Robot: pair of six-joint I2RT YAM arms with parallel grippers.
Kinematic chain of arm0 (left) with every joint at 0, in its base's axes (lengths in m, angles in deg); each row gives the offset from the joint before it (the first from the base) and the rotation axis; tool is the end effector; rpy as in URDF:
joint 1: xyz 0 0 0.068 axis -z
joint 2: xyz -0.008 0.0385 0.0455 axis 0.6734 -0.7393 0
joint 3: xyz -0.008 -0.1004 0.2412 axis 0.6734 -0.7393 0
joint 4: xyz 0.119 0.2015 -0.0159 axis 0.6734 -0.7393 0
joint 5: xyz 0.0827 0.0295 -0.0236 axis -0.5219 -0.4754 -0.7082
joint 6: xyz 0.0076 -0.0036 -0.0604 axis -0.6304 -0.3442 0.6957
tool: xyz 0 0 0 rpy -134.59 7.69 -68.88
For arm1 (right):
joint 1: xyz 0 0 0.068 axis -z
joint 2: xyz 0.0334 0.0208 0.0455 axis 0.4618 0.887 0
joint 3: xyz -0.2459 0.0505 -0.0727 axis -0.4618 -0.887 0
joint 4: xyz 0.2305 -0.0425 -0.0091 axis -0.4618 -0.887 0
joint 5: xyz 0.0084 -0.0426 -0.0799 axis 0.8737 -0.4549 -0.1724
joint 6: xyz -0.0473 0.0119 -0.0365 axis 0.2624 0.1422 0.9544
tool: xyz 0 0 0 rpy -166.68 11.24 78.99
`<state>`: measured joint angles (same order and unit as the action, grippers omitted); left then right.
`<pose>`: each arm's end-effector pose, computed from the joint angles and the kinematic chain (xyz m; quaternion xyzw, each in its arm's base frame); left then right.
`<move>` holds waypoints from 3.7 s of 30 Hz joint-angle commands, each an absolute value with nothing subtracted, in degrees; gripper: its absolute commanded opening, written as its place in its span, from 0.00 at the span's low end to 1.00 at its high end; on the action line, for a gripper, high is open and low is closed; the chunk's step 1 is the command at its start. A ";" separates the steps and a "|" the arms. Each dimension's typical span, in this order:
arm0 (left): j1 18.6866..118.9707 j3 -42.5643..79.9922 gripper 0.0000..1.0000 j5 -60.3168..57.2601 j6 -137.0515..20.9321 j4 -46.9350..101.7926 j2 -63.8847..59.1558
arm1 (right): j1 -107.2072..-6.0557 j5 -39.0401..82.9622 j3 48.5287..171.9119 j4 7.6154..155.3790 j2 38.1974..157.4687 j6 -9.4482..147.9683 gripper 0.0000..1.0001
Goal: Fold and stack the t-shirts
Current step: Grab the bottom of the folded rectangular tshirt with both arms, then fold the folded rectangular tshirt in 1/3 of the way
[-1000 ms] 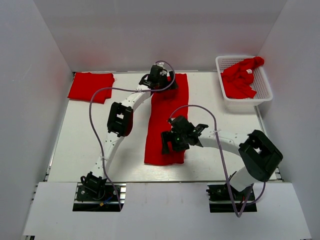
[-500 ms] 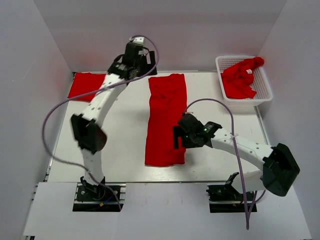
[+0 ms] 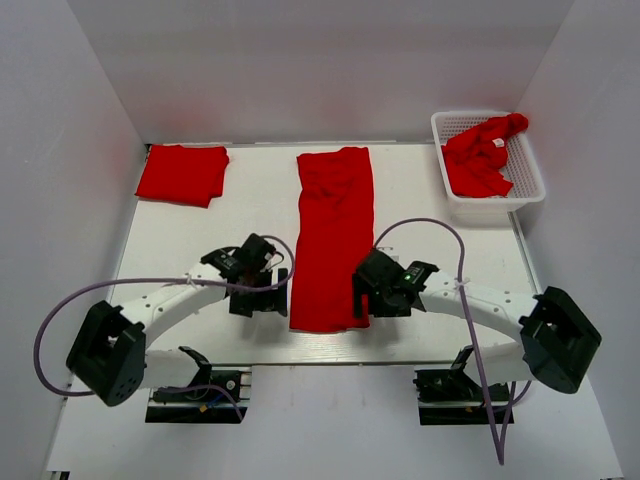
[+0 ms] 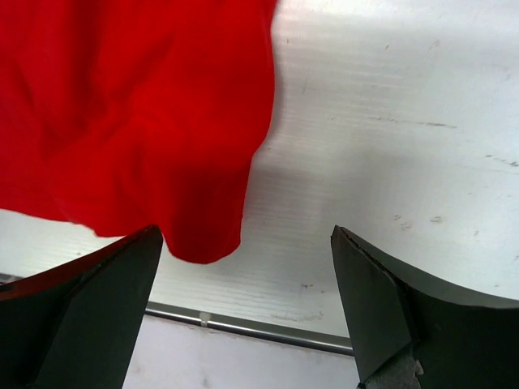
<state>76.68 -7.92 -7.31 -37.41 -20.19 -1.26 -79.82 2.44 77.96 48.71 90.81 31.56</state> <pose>0.1660 -0.1159 0.1898 0.0213 0.9902 -0.0930 0.1025 0.1414 0.1676 0.1906 -0.0428 0.9686 0.1000 0.2235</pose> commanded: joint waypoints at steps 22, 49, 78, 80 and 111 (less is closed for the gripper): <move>91.89 -7.84 1.00 -13.48 -27.02 -12.48 -11.41 | -83.23 -5.28 75.81 47.02 96.64 17.63 0.90; 99.28 -6.17 0.00 -10.76 -19.19 -18.61 -11.87 | -83.67 7.99 73.09 44.12 90.07 19.91 0.00; 85.06 25.02 0.00 -25.51 -25.51 -25.83 -25.47 | -69.88 -7.12 98.21 43.51 102.26 38.79 0.00; 83.82 26.43 0.00 -26.05 -26.74 -25.21 -26.19 | -68.99 -6.95 100.85 43.95 105.15 40.91 0.00; 72.56 45.77 0.00 -22.09 -43.62 -11.15 -43.93 | -54.93 5.97 120.63 57.57 125.02 69.39 0.00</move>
<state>72.74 43.80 -23.35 -40.78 -15.82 -43.86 -55.91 6.07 117.17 56.88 123.91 67.19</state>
